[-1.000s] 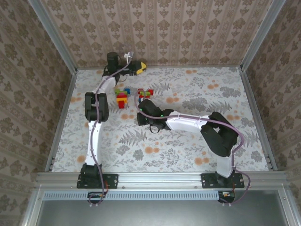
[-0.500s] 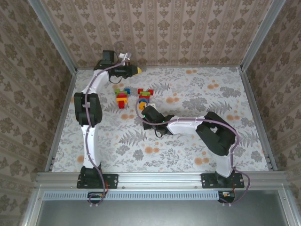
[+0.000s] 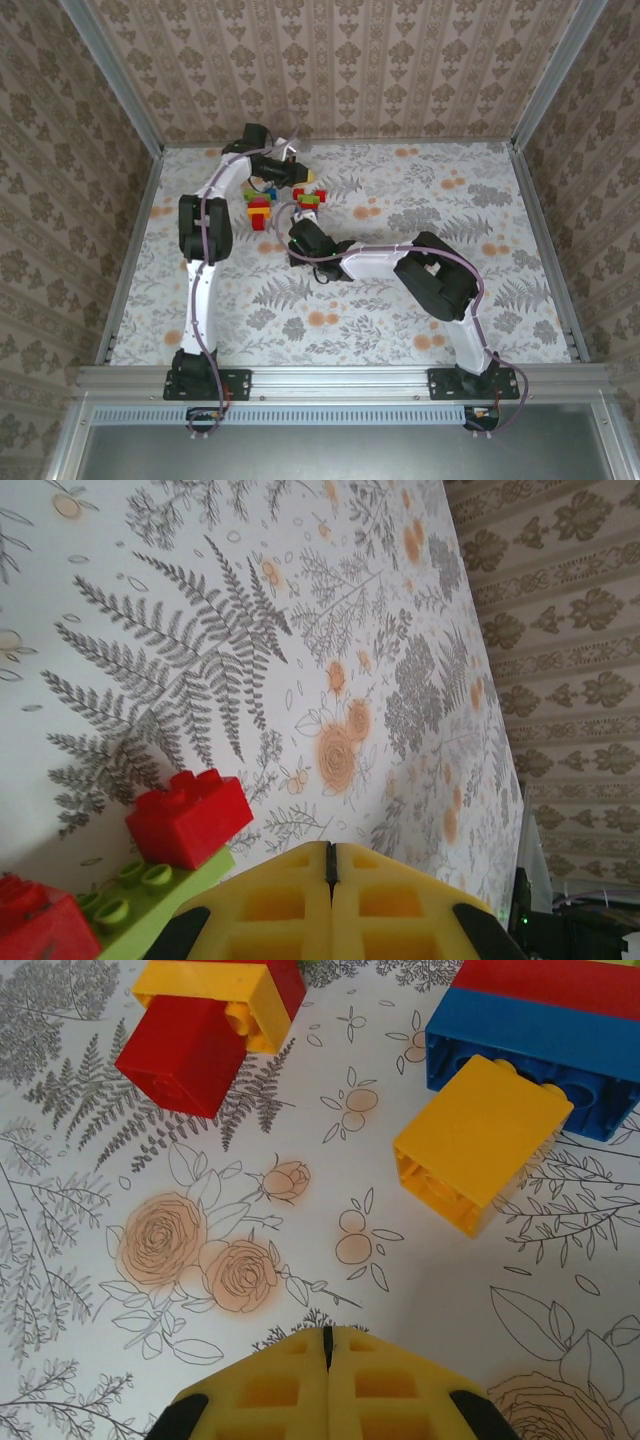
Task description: Assemble a carrot with lego
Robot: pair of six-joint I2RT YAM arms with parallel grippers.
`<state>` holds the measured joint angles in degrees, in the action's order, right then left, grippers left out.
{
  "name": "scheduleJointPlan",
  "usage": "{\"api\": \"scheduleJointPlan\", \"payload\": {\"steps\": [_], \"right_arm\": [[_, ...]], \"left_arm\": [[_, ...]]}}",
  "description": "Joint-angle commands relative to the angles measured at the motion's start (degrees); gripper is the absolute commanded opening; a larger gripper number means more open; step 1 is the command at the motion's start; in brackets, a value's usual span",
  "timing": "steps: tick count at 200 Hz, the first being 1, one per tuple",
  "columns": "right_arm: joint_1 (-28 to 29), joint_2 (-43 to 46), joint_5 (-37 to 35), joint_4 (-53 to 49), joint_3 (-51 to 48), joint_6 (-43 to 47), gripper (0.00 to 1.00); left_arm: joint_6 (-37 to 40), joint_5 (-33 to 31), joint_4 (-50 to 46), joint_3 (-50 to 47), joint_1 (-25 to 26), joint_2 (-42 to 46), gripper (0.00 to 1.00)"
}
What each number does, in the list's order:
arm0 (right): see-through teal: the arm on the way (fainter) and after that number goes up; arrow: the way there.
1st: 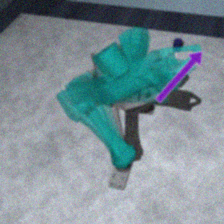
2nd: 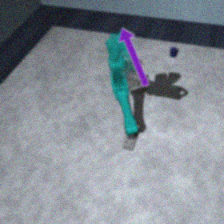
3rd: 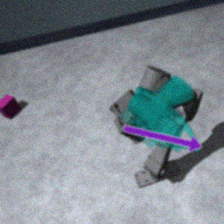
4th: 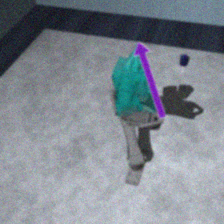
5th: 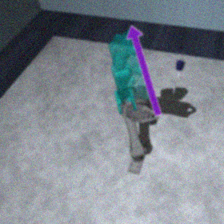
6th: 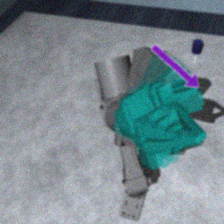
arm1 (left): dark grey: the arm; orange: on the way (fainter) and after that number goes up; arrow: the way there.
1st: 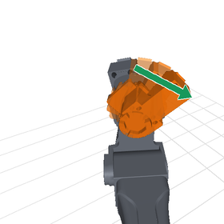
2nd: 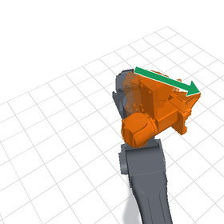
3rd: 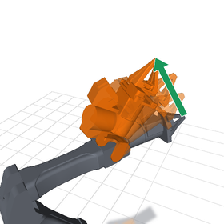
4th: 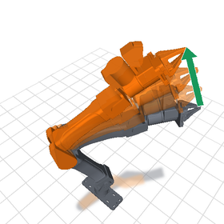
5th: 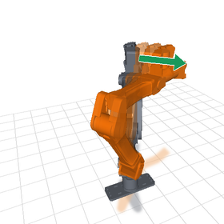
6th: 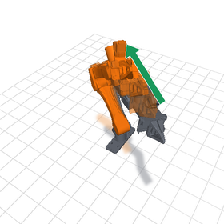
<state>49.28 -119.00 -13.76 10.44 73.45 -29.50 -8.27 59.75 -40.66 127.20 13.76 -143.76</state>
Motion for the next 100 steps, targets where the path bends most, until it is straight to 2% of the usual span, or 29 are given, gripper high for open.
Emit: {"api": "scheduleJointPlan", "payload": {"steps": [1,40,70,100], "right_arm": [[-0.81,-0.70,1.65,0.99,0.99,-1.53,0.01],[-3.23,2.36,4.27,1.93,-1.02,-2.80,0.01],[-5.95,10.31,5.06,1.47,-4.67,-2.69,0.02],[-7.78,17.50,5.08,-3.65,-5.15,-0.51,0.03]], "left_arm": [[3.77,-0.07,-2.96,1.00,0.52,-0.46,0.00],[4.43,-0.46,-1.07,-3.72,0.56,0.52,0.00],[5.45,-2.46,-0.21,-7.39,0.37,2.67,0.00],[5.42,-2.63,0.71,-8.21,-0.36,2.83,0.00]]}}
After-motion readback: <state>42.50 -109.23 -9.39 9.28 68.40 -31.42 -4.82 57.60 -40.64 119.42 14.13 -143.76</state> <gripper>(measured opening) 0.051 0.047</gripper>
